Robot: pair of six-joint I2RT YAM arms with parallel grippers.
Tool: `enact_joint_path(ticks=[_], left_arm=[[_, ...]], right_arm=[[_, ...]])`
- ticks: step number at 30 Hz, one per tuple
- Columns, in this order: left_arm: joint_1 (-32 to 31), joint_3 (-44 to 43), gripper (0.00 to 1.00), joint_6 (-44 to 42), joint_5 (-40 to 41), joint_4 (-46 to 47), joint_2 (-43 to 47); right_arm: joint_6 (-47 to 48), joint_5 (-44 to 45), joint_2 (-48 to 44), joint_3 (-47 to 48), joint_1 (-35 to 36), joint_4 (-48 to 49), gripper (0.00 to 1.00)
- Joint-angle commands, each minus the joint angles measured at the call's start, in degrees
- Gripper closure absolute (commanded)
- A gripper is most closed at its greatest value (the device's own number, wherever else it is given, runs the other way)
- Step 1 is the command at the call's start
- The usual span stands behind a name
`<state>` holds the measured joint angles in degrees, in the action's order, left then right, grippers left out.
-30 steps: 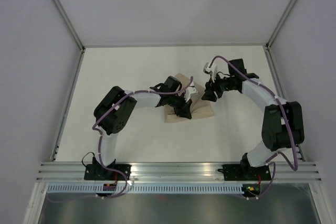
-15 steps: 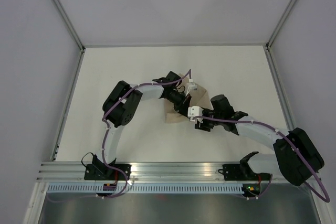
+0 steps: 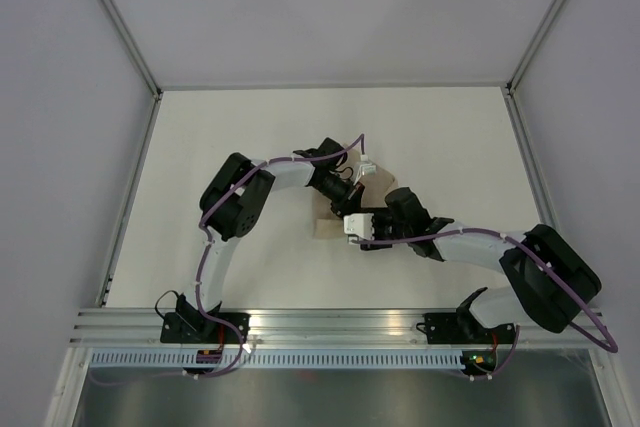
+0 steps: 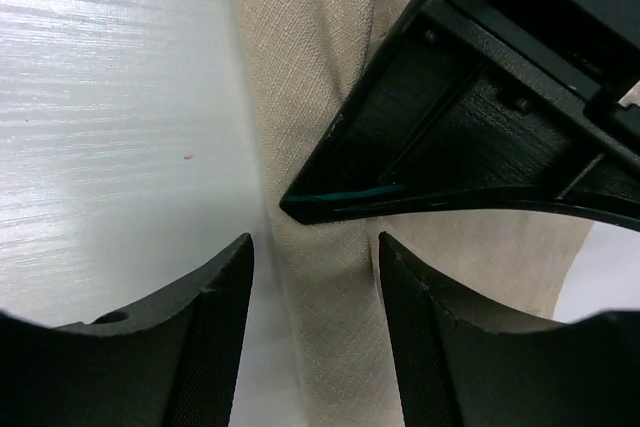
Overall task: Fold the napkin, place the utensils inside, and roll it up
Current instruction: Roll the napkin with the utensil
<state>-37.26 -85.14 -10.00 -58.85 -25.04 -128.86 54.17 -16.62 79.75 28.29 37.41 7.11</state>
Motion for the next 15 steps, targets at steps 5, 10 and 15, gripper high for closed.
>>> enact_joint_path(ticks=[5,10,15], left_arm=[[-0.2,0.1,0.98,-0.5,3.9,-5.9,-4.0],[0.2,-0.4,0.95,-0.5,2.0,-6.0,-3.5],[0.9,-0.6,0.72,2.0,-0.7,-2.4,-0.8]], right_arm=[[3.5,1.9,3.7,2.3,0.3,-2.3,0.51],[4.8,1.2,5.1,3.9,0.2,-6.9,0.67],[4.8,-0.9,6.4,6.0,0.0,-13.2,0.87]])
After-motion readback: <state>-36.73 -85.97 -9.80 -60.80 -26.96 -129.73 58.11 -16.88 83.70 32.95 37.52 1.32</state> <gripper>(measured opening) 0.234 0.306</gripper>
